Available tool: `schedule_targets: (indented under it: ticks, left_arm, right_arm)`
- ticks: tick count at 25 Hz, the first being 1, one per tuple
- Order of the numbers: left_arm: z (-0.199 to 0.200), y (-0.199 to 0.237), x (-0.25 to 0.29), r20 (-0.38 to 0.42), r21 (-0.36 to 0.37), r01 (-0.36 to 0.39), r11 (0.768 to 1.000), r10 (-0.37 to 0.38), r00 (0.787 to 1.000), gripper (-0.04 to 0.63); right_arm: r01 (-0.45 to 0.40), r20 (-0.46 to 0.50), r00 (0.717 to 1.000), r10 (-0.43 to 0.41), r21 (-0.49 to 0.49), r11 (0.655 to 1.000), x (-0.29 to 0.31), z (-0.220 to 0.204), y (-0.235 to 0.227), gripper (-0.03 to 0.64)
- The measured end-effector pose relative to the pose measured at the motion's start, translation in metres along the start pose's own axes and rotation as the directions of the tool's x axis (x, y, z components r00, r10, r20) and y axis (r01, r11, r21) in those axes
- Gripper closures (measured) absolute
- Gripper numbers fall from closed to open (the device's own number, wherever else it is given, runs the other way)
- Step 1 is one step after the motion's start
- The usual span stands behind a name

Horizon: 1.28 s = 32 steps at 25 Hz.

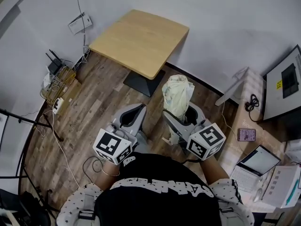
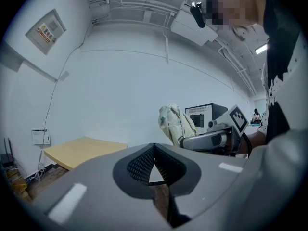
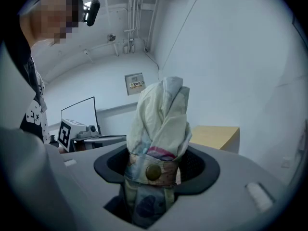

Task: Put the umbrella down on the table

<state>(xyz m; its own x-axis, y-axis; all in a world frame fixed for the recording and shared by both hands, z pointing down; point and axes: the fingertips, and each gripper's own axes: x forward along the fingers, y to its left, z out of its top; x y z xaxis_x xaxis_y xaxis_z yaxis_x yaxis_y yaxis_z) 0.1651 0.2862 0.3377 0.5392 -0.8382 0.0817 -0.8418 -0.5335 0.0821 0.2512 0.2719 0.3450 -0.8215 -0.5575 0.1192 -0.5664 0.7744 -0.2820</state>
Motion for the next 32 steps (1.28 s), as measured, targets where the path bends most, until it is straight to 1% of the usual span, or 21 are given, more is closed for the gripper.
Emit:
schedule_targets:
  ticks: [2,5,6,10,17,25,32]
  left_arm:
    - [-0.001,0.011,0.003,-0.008,0.011,-0.004,1.0,0.004,1.0,0.6]
    - [-0.004,0.027,0.011,-0.034,0.064,-0.005,0.998,0.008,0.999,0.6]
    - [-0.003,0.032,0.015,-0.032,0.067,-0.004,0.998,0.006,0.999,0.6]
    - [0.002,0.052,0.028,0.001,0.014,0.011,1.0,-0.011,1.0,0.6]
    - [-0.003,0.083,0.048,-0.004,-0.032,0.018,0.999,-0.018,1.0,0.6]
    - [-0.004,0.114,0.065,-0.012,-0.053,0.029,0.998,-0.029,0.999,0.6]
    - [0.007,0.151,0.07,0.003,-0.044,0.027,0.999,-0.027,1.0,0.6]
  right_arm:
    - [0.004,0.0,1.0,-0.004,-0.002,1.0,0.01,0.003,-0.003,0.334]
    - [0.011,-0.005,1.0,-0.011,0.005,1.0,0.026,0.004,-0.009,0.334]
    - [0.01,-0.01,1.0,-0.01,0.003,1.0,0.031,0.006,-0.011,0.334]
    - [0.023,-0.01,1.0,-0.023,0.003,1.0,0.05,0.008,-0.022,0.334]
    - [0.041,-0.034,0.999,-0.04,0.012,0.999,0.081,0.011,-0.041,0.334]
    - [0.055,-0.05,0.997,-0.054,0.01,0.998,0.115,0.022,-0.055,0.334]
    - [0.062,-0.057,0.996,-0.062,0.001,0.998,0.149,0.031,-0.055,0.334]
